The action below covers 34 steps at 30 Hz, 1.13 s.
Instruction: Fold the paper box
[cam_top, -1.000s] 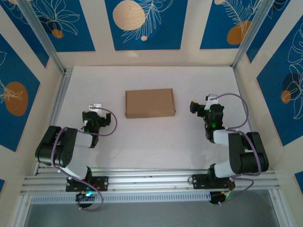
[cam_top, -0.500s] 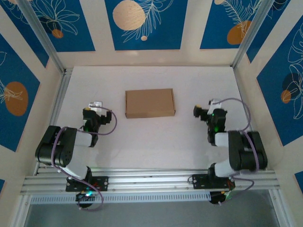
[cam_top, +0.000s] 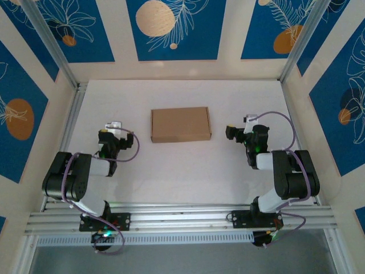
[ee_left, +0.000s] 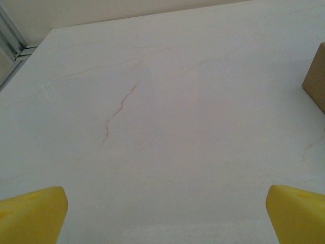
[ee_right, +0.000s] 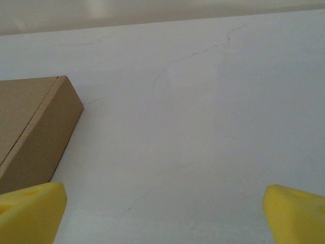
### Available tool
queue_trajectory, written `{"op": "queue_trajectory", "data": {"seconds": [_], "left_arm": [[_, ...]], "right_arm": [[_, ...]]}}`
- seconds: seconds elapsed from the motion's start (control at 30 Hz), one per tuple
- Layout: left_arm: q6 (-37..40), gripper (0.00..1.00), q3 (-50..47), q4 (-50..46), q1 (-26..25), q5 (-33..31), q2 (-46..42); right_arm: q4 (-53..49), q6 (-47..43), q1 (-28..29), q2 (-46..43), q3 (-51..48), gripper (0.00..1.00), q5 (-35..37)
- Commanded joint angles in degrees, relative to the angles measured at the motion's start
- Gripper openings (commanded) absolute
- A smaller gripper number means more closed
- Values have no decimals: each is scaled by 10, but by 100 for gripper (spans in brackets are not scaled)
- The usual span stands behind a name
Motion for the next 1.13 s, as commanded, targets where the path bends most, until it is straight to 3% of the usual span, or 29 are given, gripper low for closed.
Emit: {"op": "queue_trajectory", "data": {"seconds": [0.0, 1.1], "left_arm": [[-10, 100, 2, 19, 7, 2, -3], [-7, 100, 4, 15, 8, 9, -2]], "right_arm": [[4, -14, 3, -6, -4, 99, -2], [-3, -8, -7, -6, 0, 99, -26]]}}
